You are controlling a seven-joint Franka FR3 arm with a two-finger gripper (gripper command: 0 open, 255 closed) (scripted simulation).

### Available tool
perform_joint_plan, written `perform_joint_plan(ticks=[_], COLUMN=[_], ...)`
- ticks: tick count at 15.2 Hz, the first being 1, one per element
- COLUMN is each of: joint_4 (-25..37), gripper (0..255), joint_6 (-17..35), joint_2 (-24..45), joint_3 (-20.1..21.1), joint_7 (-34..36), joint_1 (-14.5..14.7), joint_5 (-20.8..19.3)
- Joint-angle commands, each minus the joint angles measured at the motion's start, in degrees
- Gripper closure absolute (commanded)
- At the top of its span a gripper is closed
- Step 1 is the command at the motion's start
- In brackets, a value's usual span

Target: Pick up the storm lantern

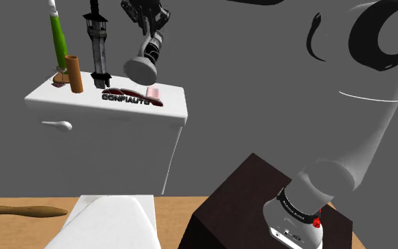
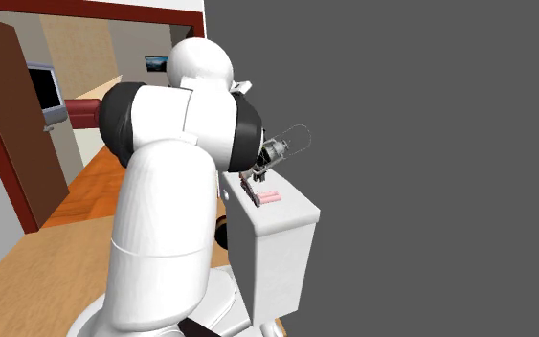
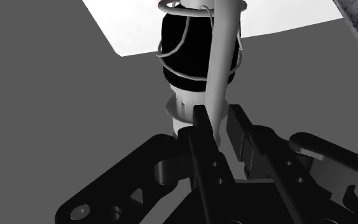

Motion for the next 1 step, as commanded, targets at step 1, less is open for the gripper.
perform_joint_plan(ticks=[1], joint_4=[0.6], gripper=[255], joint_6=[-0.4], joint_2=[0.2], joint_3=[0.0], joint_7=[-0.2], joint_1=[0.2], joint_5=[-0.1])
